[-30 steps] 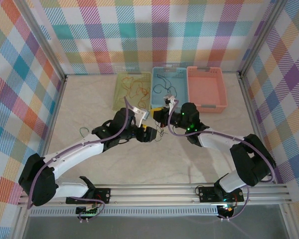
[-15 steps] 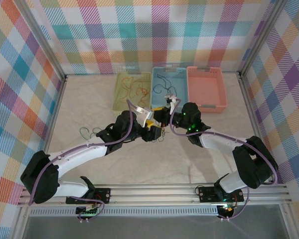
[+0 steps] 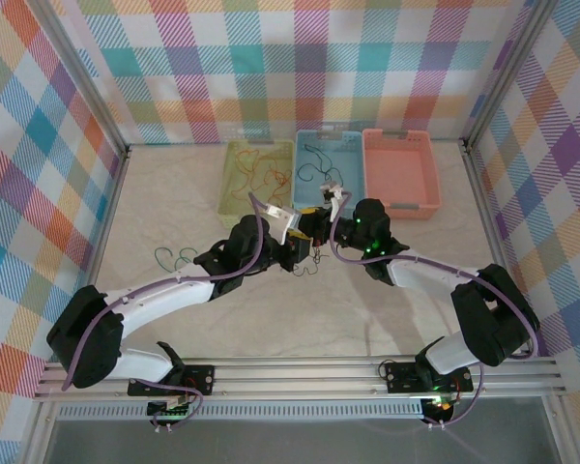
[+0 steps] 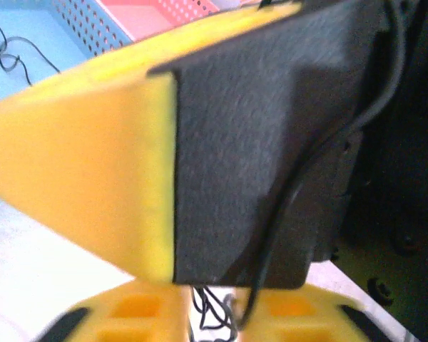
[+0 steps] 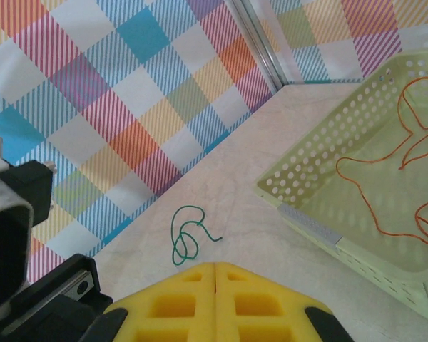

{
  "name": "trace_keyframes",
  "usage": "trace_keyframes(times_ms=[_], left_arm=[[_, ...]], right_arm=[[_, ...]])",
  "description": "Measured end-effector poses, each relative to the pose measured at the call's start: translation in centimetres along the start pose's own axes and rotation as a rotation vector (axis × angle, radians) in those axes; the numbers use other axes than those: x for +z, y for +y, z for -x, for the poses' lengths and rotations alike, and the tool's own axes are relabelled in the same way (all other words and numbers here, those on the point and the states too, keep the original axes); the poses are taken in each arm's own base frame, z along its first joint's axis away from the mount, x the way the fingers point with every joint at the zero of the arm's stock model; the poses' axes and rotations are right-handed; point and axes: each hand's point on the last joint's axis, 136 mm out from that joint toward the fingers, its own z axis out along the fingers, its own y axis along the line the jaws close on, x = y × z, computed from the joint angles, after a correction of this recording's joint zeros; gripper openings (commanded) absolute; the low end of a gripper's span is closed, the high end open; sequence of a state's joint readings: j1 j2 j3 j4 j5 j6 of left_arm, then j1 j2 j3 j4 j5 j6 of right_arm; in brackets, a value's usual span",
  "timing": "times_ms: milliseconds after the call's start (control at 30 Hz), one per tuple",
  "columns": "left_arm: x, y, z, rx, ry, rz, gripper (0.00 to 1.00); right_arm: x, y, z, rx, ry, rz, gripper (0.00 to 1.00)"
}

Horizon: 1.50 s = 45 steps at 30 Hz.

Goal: Untangle the cables

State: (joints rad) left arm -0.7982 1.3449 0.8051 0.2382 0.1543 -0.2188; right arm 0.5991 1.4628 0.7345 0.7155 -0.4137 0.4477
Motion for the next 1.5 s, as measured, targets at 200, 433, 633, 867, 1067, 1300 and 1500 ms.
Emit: trace_keyframes(times_ms=[200,433,633,867,1067,1300,1500], left_arm=[[-1.5,-0.3,1.2,0.0,-0.034,0.01,0.0],[-5.8,-1.9,3.7,0.006,-0.102,-0.014,0.0],[-8.9,-2.6,4.1,-0.011,-0.113,-0.019,0.0],[-10.3,-2.6,3.2,-0.017,-0.072,-0.01,0.0],[-11.8,-2.8,3.3,-0.024,-0.046,0.0,0.0],[-16.6,-5.0,6.1,-0.031,-0.111,-0.047,0.0],[-19.3,-6.1,6.3,-0.042,-0.115,-0.084,0.0]], right_arm=[[-0.3,0.2,0.3,-0.033,-0.004,-0.009,0.06],[-0.7,-0.1,0.4,-0.088,-0.003,-0.041,0.11],[-0.7,-0.3,0.1,-0.129,0.005,-0.059,0.12],[-0.7,-0.6,-0.4,-0.156,0.023,-0.072,0.13],[-0.9,-1.4,-1.1,-0.189,0.042,-0.107,0.14],[-0.8,-3.3,-1.5,-0.217,0.047,-0.18,0.12],[-0.3,-4.8,-3.0,-0.203,0.079,-0.203,0.1]])
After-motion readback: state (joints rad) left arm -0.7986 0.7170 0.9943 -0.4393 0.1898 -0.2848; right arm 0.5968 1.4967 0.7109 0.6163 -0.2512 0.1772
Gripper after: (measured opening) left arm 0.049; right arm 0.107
